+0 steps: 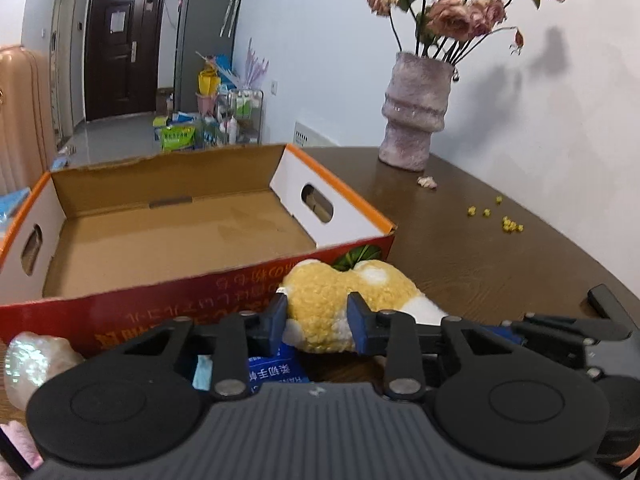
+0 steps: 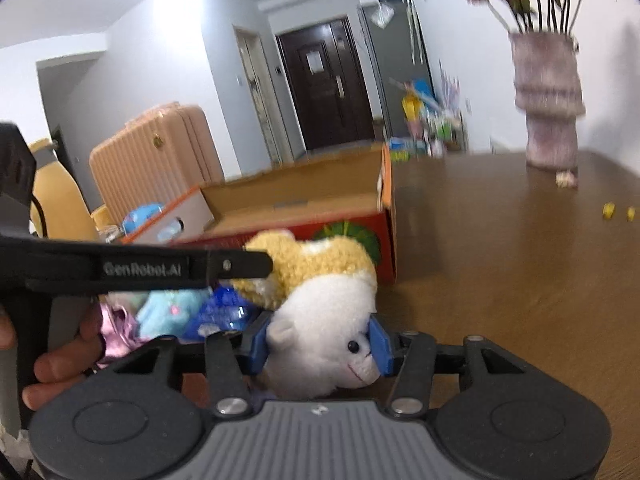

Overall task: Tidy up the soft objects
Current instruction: 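Grasp the yellow-and-white plush lamb with both grippers together, then carry the plush lamb into the cardboard box and open both grippers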

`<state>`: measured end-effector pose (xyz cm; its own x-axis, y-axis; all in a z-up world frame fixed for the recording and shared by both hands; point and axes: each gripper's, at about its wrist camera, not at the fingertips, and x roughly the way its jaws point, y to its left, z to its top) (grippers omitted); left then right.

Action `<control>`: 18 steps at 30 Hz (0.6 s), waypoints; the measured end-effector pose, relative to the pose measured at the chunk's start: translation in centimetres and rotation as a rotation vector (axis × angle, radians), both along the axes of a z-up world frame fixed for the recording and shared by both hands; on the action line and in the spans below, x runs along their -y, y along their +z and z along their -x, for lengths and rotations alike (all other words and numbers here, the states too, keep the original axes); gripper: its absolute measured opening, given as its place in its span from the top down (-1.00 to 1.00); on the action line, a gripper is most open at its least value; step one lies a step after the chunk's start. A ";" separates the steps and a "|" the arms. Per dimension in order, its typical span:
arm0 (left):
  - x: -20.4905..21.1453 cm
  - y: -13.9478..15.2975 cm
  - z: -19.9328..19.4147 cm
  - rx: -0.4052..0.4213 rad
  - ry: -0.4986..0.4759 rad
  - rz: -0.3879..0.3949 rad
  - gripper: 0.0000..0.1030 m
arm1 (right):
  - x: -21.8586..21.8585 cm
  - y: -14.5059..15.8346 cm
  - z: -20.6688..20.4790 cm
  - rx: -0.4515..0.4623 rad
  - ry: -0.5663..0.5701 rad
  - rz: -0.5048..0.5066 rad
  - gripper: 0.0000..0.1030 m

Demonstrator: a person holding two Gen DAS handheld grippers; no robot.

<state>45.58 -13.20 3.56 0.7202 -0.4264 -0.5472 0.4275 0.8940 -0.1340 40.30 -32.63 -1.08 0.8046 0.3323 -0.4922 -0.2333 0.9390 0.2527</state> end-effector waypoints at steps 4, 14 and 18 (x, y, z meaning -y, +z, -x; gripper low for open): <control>-0.9 2.9 3.3 0.060 0.004 0.033 0.37 | -0.3 2.9 2.3 0.078 0.018 0.019 0.05; -4.0 6.7 12.3 0.136 0.020 0.096 0.37 | -3.0 7.2 11.4 0.209 0.081 0.083 0.06; -4.7 7.6 12.7 0.152 0.028 0.126 0.37 | -3.5 8.4 12.5 0.229 0.079 0.078 0.06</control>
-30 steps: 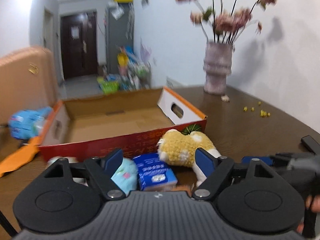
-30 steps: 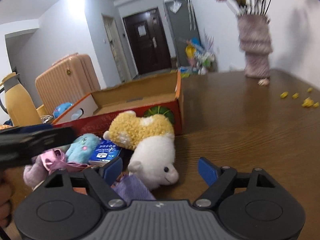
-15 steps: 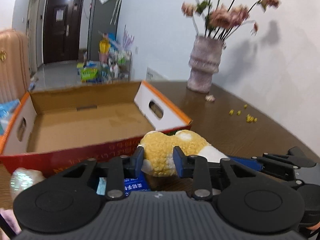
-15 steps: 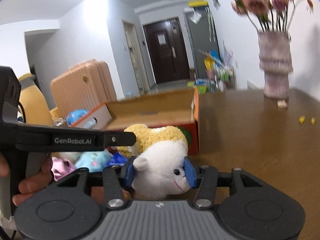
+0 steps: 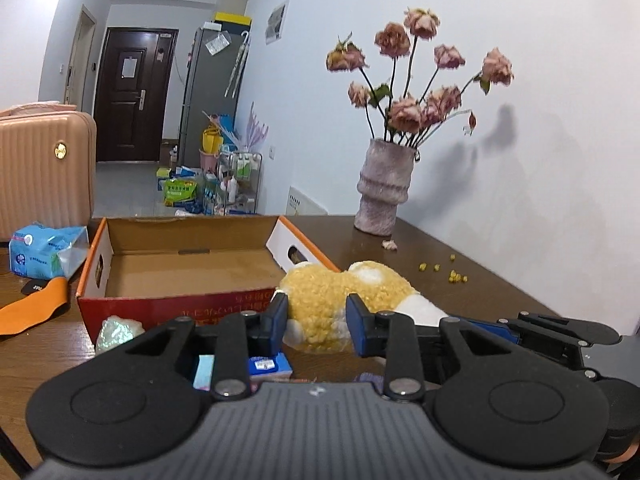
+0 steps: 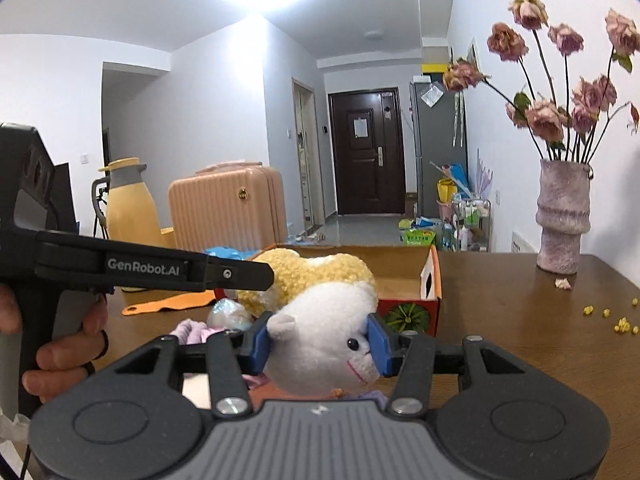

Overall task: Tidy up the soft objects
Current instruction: 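Carry the plush lamb into the cardboard box and open both grippers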

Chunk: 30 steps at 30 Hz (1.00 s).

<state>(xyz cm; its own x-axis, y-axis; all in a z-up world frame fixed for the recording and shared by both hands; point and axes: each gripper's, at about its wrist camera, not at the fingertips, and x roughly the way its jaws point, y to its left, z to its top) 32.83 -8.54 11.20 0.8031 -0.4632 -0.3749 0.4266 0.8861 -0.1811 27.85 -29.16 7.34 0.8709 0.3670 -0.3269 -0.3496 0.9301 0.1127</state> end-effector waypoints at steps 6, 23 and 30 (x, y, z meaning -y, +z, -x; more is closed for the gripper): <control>-0.4 1.0 -6.9 -0.048 -0.007 0.087 0.38 | 0.0 1.2 -5.1 0.003 -0.014 0.029 0.07; 2.8 -6.2 -37.6 -0.334 0.082 -0.045 0.43 | -1.4 -4.3 -36.0 -0.297 -0.088 0.142 0.08; 2.6 -7.9 -37.3 -0.356 0.067 -0.083 0.41 | -3.2 -6.2 -37.8 -0.379 -0.112 0.239 0.03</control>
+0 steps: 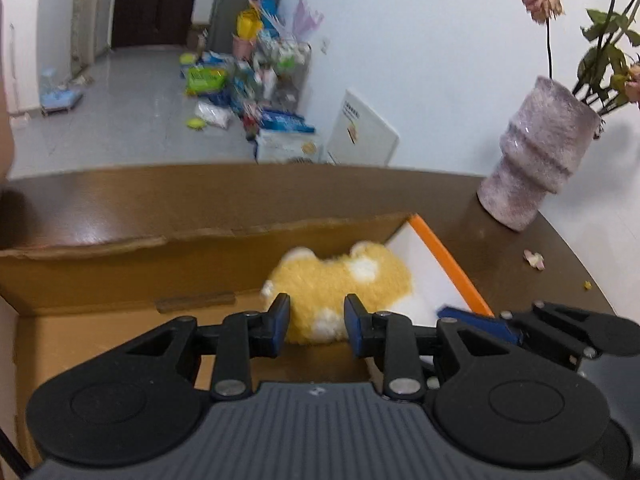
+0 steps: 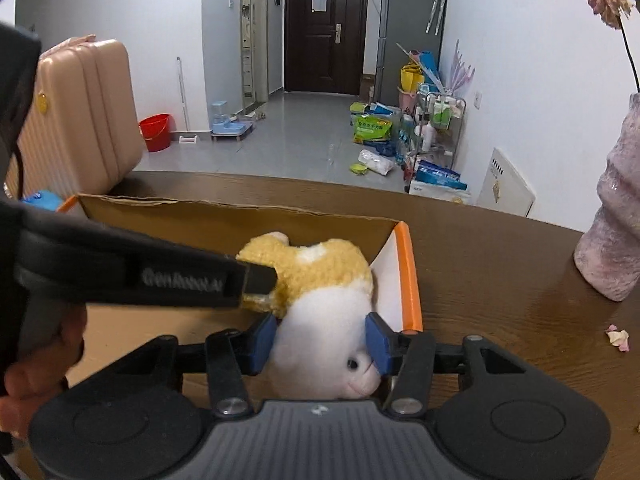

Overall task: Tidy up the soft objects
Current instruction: 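Carry the plush lamb into the cardboard box and open both grippers, then withdraw both grippers from the box back toward the item pile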

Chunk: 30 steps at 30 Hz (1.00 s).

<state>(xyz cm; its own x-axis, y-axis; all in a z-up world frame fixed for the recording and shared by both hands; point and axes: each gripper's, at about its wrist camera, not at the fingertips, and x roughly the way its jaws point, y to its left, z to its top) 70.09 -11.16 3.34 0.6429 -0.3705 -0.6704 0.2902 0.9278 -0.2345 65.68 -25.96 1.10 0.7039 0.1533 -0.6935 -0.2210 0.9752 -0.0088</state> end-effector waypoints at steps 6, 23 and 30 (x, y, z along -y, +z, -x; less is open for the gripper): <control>-1.0 4.1 3.6 0.072 0.013 -0.042 0.39 | 0.2 2.9 1.9 0.044 0.016 0.003 -0.13; -12.3 10.0 35.0 0.374 0.157 -0.120 -0.36 | 7.4 11.3 25.5 0.231 -0.026 -0.158 -0.65; -13.6 4.2 46.4 0.395 0.283 -0.105 -0.60 | 5.4 6.3 37.2 0.308 -0.040 -0.194 -0.77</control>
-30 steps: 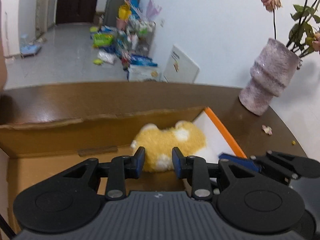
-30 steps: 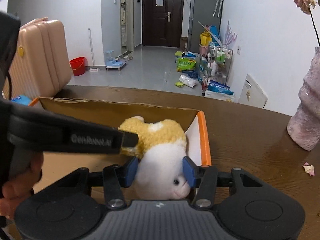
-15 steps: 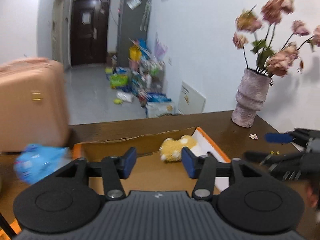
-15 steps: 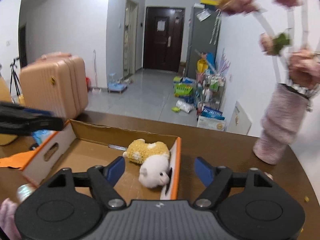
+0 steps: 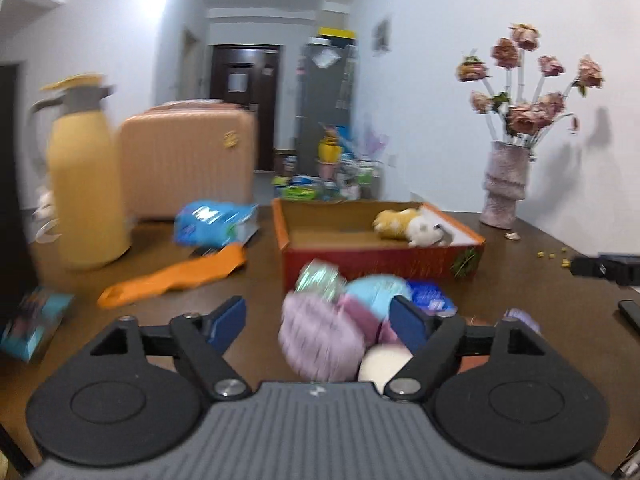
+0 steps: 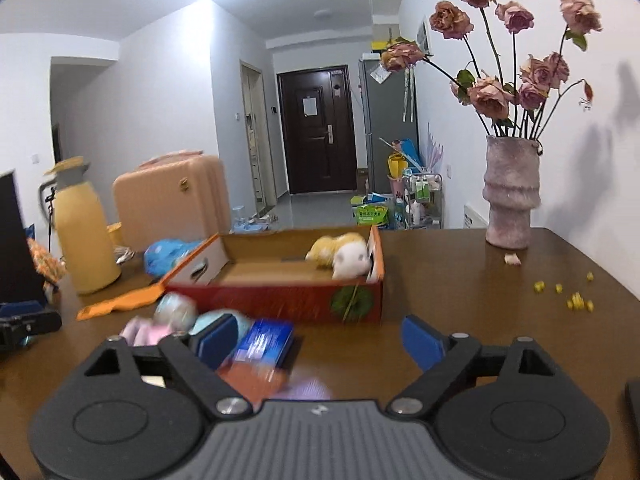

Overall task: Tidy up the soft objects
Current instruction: 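Withdraw both grippers from the box back toward the item pile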

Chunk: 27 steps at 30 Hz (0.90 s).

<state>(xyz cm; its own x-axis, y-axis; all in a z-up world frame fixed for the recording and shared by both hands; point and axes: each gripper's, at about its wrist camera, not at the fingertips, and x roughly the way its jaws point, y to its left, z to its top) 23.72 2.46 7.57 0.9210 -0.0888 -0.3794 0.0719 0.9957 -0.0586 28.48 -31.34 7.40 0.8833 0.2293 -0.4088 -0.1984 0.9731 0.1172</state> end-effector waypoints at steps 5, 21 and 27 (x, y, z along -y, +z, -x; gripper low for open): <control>0.3 -2.8 4.3 -0.007 0.052 -0.022 -0.63 | -1.7 -3.8 4.8 -0.001 -0.030 -0.025 -0.77; 4.7 -3.4 1.6 -0.068 -0.104 -0.053 -0.63 | -1.2 -7.1 7.1 -0.039 -0.033 -0.066 -0.76; 8.9 -4.7 -0.6 -0.159 -0.243 0.026 -0.59 | 1.0 -7.6 4.3 -0.060 -0.020 -0.092 -0.76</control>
